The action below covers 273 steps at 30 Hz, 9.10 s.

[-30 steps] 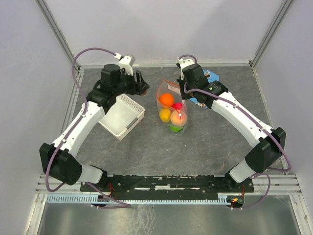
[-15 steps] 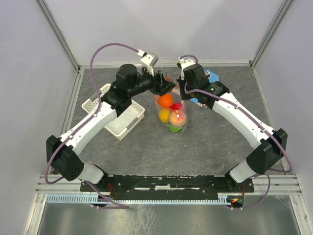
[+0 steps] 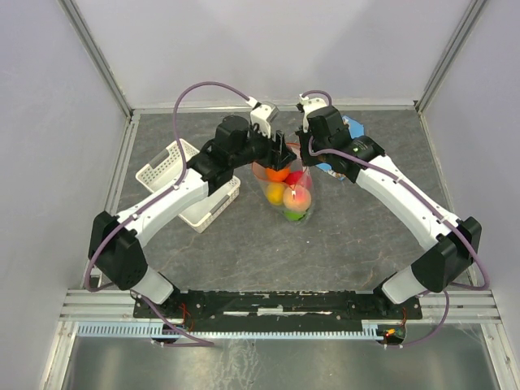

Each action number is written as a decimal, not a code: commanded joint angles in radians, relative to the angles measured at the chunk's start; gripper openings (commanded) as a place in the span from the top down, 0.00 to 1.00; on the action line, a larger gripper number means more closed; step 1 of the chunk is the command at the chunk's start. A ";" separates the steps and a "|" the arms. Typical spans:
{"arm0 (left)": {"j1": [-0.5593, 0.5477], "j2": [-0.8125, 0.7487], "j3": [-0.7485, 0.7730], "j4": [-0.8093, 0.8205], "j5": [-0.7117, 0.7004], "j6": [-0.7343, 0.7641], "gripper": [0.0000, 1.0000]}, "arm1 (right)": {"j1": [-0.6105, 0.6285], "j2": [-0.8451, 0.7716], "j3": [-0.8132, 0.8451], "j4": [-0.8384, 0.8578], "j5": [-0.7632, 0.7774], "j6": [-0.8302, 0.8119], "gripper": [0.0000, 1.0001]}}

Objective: Place the food in the zip-top bag and seal the zipper
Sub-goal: Place the fake fruit in the zipper food storage bag, then zip the zipper food storage bag at the center of the board.

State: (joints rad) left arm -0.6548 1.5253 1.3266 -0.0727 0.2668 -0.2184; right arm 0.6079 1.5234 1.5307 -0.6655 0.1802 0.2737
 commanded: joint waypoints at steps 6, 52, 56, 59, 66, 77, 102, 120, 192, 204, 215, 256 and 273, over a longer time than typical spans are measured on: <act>-0.019 0.016 -0.001 -0.103 -0.073 0.006 0.28 | -0.002 -0.032 0.004 0.056 -0.012 0.016 0.96; -0.004 0.090 0.248 -0.487 -0.479 -0.206 0.97 | -0.003 -0.087 -0.083 0.146 -0.071 -0.032 0.83; 0.003 0.064 0.214 -0.464 -0.468 -0.286 0.97 | -0.003 -0.133 -0.123 0.183 -0.095 -0.050 0.67; 0.008 0.028 0.161 -0.415 -0.476 -0.346 0.97 | -0.002 -0.201 -0.162 0.228 -0.120 -0.075 0.51; 0.019 -0.020 0.118 -0.383 -0.545 -0.462 0.97 | -0.003 -0.386 -0.366 0.393 -0.252 -0.157 0.29; 0.019 -0.051 0.057 -0.417 -0.621 -0.710 0.97 | -0.001 -0.637 -0.813 0.734 -0.481 -0.317 0.26; 0.019 -0.105 -0.028 -0.354 -0.577 -0.767 0.97 | 0.000 -0.415 -1.063 1.400 -0.492 -0.298 0.50; 0.023 -0.231 -0.038 -0.248 -0.680 -0.370 0.75 | -0.009 -0.498 -0.946 1.112 -0.574 -0.447 0.98; 0.004 -0.030 0.144 -0.590 0.499 1.097 0.93 | -0.042 -0.528 -0.760 0.686 -0.667 -0.666 0.98; 0.038 -0.071 0.123 -0.605 0.397 1.103 0.97 | -0.081 -0.569 -0.790 0.703 -0.599 -0.636 0.98; 0.031 -0.071 0.153 -0.593 0.529 1.103 0.97 | -0.083 -0.472 -0.691 0.696 -0.789 -0.632 0.59; 0.099 -0.119 0.021 -0.579 0.298 0.985 0.97 | -0.189 -0.512 -0.728 0.779 -0.308 -0.561 0.98; 0.209 -0.123 -0.014 -0.568 0.225 0.960 0.97 | -0.294 -0.494 -0.723 0.802 -0.225 -0.461 0.98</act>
State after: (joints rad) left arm -0.4843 1.4353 1.3170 -0.6216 0.5743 0.7815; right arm 0.3592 1.0332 0.7868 0.0456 -0.1394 -0.2211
